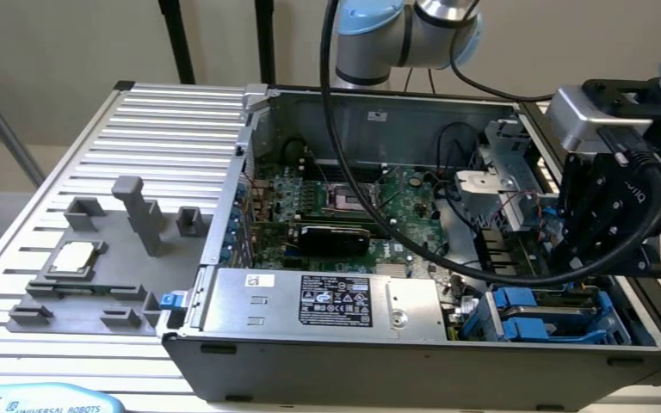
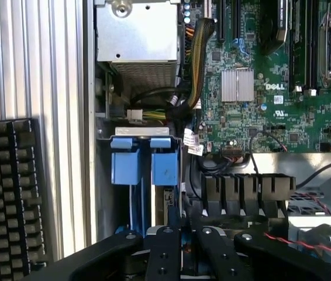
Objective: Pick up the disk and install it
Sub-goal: 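Insert the second disk wire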
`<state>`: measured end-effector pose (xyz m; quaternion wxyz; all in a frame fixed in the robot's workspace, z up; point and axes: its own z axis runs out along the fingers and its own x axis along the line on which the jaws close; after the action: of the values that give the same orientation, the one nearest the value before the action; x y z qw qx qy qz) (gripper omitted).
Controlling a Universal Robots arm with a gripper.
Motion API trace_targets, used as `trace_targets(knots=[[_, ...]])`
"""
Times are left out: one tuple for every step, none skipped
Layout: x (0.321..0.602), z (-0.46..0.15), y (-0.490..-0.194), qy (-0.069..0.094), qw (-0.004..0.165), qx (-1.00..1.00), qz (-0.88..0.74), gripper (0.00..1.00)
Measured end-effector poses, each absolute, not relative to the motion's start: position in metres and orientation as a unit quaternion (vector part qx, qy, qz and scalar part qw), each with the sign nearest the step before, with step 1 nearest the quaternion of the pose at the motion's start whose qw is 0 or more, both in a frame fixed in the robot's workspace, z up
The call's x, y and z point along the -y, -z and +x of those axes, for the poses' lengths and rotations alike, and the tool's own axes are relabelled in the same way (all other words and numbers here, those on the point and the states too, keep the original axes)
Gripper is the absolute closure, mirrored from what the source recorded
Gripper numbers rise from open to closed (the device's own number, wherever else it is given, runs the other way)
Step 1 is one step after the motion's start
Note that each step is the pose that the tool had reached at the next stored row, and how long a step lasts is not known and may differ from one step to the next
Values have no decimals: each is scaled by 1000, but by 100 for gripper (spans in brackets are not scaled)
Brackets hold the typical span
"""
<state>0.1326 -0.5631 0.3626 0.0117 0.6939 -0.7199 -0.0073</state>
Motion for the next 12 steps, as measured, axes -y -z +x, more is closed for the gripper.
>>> trace_targets(knots=[[563, 129, -363, 7, 11, 720, 694, 84], [563, 127, -362, 6, 11, 720, 694, 84], [563, 125, -362, 6, 11, 720, 694, 84], [563, 125, -361, 5, 10, 720, 694, 84], [563, 125, -360, 4, 8, 720, 694, 84], [563, 125, -359, 2, 6, 720, 694, 84], [563, 125, -358, 0, 5, 720, 694, 84], [563, 125, -357, -1, 3, 720, 694, 84], [563, 125, -355, -3, 2, 720, 694, 84], [563, 125, -354, -4, 0, 720, 694, 84], [563, 125, -353, -5, -1, 720, 694, 84], [563, 125, -353, -6, -2, 720, 694, 84]])
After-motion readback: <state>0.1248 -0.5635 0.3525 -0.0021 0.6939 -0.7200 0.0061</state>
